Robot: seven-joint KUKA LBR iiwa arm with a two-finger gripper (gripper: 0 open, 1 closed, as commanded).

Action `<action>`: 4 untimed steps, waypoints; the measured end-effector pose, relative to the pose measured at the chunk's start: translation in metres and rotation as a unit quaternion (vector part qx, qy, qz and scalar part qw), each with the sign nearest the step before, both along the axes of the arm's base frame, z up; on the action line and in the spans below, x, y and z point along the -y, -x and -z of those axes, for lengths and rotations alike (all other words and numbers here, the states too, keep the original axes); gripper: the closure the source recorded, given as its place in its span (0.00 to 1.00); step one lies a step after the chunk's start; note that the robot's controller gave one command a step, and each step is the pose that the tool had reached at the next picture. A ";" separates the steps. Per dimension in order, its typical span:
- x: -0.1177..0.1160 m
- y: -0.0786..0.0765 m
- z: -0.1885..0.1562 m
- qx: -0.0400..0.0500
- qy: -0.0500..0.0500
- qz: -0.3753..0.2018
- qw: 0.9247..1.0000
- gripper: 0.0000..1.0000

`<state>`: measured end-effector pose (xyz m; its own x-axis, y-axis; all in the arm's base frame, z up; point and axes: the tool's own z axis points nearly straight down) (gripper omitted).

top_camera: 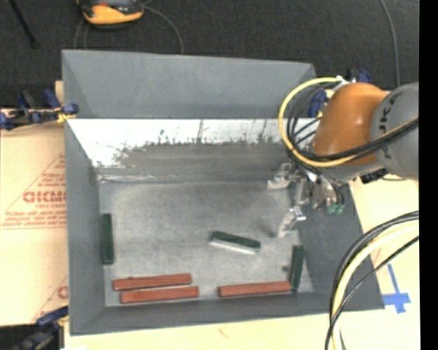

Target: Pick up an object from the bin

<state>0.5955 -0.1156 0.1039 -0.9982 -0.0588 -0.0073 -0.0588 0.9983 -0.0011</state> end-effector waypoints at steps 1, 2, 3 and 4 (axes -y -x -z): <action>-0.010 0.026 0.019 0.000 0.001 -0.060 0.998 0.00; -0.034 0.004 0.023 -0.006 0.002 0.050 0.999 1.00; -0.034 0.004 0.023 -0.005 0.002 0.050 0.999 1.00; -0.024 0.012 -0.001 -0.003 0.000 0.012 1.000 1.00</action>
Offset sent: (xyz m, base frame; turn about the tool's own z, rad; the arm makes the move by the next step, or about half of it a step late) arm -0.0068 0.0390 -0.0339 0.1022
